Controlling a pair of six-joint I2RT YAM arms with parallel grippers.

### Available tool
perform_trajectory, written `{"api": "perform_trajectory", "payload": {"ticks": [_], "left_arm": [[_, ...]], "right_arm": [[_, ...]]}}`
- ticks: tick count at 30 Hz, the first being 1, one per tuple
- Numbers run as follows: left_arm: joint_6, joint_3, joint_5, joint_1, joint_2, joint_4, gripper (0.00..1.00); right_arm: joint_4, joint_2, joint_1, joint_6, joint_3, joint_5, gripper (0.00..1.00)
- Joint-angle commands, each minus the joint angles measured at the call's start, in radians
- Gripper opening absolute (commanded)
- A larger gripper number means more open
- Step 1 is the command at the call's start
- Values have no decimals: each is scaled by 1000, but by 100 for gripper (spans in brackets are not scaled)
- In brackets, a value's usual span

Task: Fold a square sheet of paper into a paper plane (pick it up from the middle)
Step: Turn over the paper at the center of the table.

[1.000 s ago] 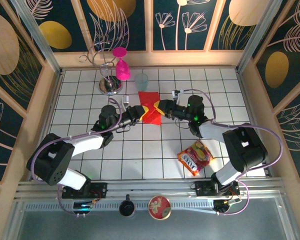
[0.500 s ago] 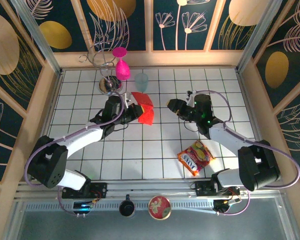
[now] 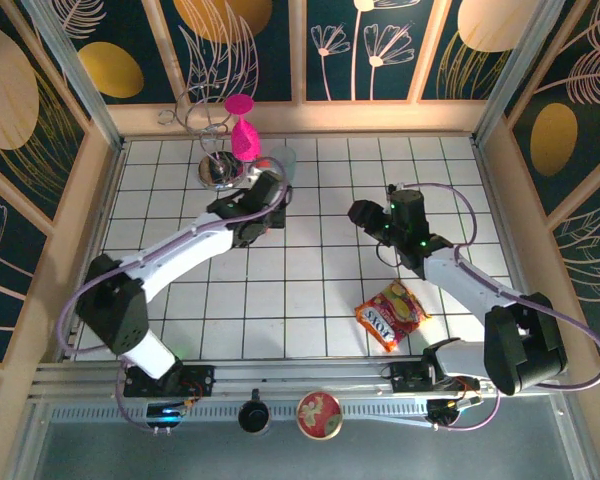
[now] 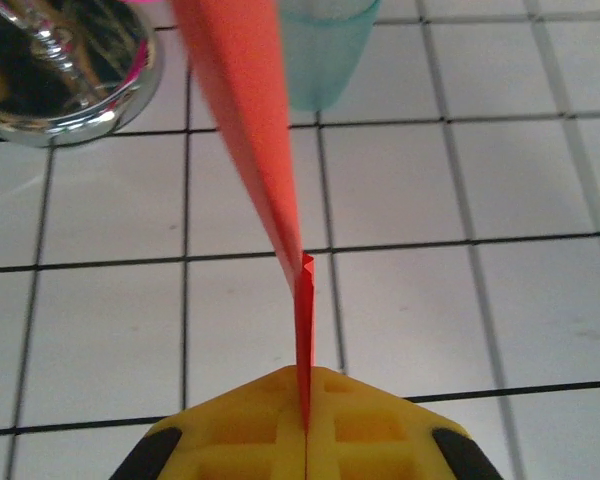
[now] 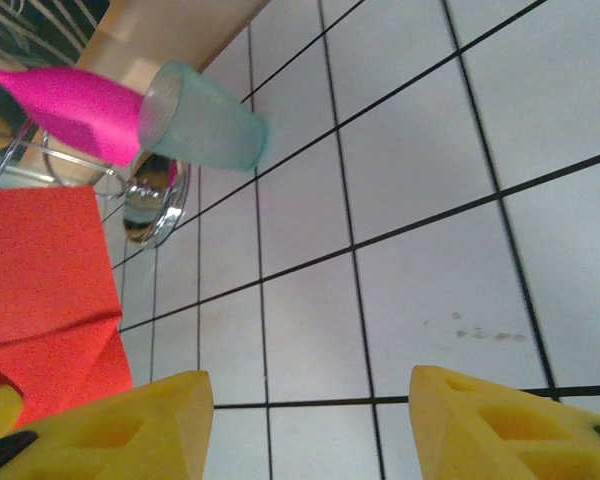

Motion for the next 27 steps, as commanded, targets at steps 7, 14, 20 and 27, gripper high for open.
{"api": "perform_trajectory", "payload": {"ticks": [7,14,20,27], "left_arm": [[30,207,-257,-99,288,-242,6],[19,245,24,-105,416,-114,14],[-12,213,239,-103,416,29,30],[-84,58,395,-58,274,229,50]], "right_arm": [[-68,-106,-70,66,-66,160,54],[-92,-120,-98,81,-97,176,54],[-107,-106,-103,73,-93,164,54],[-107,-62,-91,27,-61,54,54]]}}
